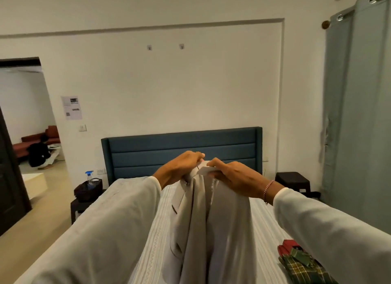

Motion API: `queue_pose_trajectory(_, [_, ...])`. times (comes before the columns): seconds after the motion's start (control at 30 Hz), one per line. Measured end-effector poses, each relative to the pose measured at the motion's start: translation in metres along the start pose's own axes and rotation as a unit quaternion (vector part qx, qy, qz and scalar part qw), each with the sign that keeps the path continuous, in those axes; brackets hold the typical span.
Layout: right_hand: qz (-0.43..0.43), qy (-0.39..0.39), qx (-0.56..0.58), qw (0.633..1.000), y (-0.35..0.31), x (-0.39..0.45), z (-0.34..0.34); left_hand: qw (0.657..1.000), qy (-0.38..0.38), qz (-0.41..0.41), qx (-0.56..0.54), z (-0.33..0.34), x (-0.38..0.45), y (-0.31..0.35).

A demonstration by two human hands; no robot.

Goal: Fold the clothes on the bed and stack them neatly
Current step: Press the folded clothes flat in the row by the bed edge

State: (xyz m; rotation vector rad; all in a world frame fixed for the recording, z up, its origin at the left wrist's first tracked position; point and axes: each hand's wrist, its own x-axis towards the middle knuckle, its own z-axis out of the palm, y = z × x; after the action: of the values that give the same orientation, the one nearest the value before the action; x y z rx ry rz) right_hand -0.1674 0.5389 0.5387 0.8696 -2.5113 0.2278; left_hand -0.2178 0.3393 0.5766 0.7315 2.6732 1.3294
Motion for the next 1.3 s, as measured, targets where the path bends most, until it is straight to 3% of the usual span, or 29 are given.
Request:
queue_pose_trajectory(0.23, [-0.183, 0.138, -0.136, 0.964, 0.017, -0.014, -0.006, 0.986, -0.108, 0.021, -0.124, -0.015, -0.023, -0.010])
queue_pose_trajectory(0.4, [-0.235, 0.190, -0.169, 0.938, 0.021, -0.025, -0.006, 0.989, -0.090, 0.063, -0.097, -0.012, -0.029, -0.019])
queue_pose_trajectory(0.57, [-0.228, 0.186, -0.140, 0.945, 0.025, -0.032, -0.004, 0.991, -0.072, 0.096, -0.059, -0.006, -0.034, -0.018])
queue_pose_trajectory(0.87, [-0.244, 0.215, -0.192, 0.926, 0.020, -0.034, 0.000, 0.989, -0.042, 0.137, 0.036, 0.006, -0.047, -0.005])
queue_pose_trajectory(1.3, [-0.176, 0.253, -0.176, 0.935, 0.023, -0.041, 0.010, 0.940, -0.037, 0.255, 0.224, 0.018, -0.067, 0.008])
